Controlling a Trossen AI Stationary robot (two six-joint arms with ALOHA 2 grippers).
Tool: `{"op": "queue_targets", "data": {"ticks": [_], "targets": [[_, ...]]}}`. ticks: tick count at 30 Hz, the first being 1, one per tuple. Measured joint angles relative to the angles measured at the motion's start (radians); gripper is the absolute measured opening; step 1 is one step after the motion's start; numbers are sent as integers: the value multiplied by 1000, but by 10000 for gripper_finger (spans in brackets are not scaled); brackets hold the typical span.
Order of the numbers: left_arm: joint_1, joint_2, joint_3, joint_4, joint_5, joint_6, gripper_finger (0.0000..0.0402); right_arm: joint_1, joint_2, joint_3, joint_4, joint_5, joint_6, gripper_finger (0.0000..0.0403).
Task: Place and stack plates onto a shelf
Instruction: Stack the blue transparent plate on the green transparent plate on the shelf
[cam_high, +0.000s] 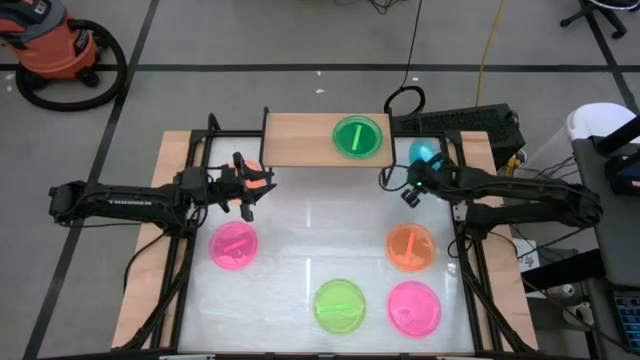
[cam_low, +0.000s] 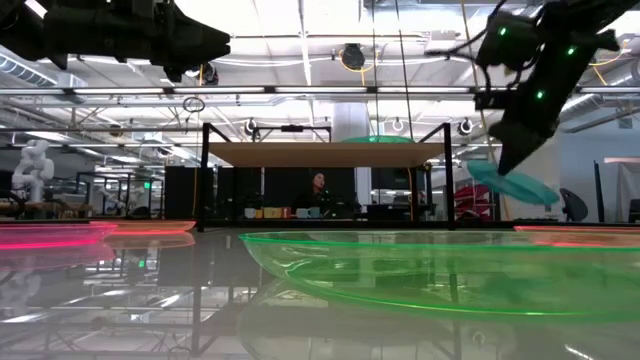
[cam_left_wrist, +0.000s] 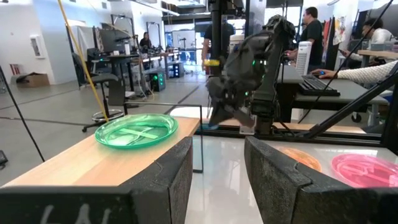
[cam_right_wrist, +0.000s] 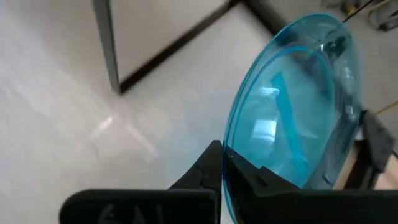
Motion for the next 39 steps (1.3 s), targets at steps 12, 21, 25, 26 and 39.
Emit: {"op": "queue_targets", "data": {"ticks": [12,21,25,26,39], "targets": [[0,0,0,0,0,-1,152,4,-157,66,86,139,-42,0],[0,0,0,1,0,-2,152,37,-67,129,363,144,-189,0],[0,0,0,1,0,-2,152,61,25,201,425,145,-241,0],[0,0,0,1,0,-2,152,68,54,224,438,145,-252,0],[-4,0,0,-4,0,-13,152,82,491,497,502,82,-500,0]]}}
